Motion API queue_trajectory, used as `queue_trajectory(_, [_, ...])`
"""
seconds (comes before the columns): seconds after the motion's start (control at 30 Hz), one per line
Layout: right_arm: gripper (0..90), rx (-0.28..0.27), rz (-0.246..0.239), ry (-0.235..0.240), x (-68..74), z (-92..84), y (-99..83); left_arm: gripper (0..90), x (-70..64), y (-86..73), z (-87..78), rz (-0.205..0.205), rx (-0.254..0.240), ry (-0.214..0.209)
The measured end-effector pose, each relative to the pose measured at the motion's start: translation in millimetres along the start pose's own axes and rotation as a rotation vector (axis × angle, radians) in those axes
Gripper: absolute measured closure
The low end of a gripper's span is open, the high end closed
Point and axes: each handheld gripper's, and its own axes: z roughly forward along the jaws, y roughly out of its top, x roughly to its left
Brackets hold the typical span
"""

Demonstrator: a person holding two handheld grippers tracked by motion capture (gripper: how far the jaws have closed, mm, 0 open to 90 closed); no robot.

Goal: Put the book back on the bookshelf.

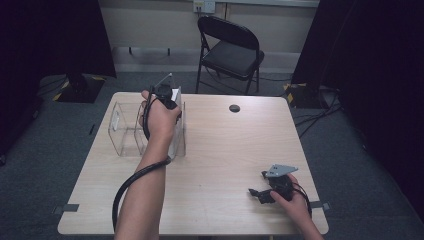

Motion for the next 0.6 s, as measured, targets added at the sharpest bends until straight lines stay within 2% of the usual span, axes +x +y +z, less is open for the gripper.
queue_trajectory(0.17, [12.1, -0.001, 0.000, -0.001, 0.0, 0.1, 0.0, 42.2, -1.1, 0.0, -2.7, 0.002, 0.019, -0.016])
queue_trajectory(0.2, [12.1, 0.000, 0.000, 0.000, 0.0, 0.0, 0.0, 41.5, -0.1, 0.3, -3.4, 0.019, 0.026, -0.020])
queue_trajectory(0.3, [12.1, 0.001, -0.002, 0.001, -0.1, -0.1, 0.0, 39.2, 0.6, -1.1, -3.7, 0.004, 0.032, -0.026])
queue_trajectory(0.4, [12.1, 0.001, -0.002, 0.001, -0.1, -0.1, 0.0, 36.6, 3.3, -1.7, -5.1, 0.010, 0.032, -0.023])
queue_trajectory(0.5, [12.2, 0.001, -0.002, 0.001, -0.1, -0.1, 0.0, 35.7, 3.2, -2.5, -6.5, 0.003, 0.036, -0.042])
queue_trajectory(0.57, [12.1, 0.001, -0.002, 0.001, -0.2, -0.1, 0.0, 35.6, 3.5, -2.8, -8.0, 0.006, 0.031, -0.046])
queue_trajectory(0.6, [12.1, 0.000, -0.002, 0.001, -0.1, 0.0, -0.1, 35.7, 5.3, -2.7, -8.8, 0.027, 0.037, -0.052])
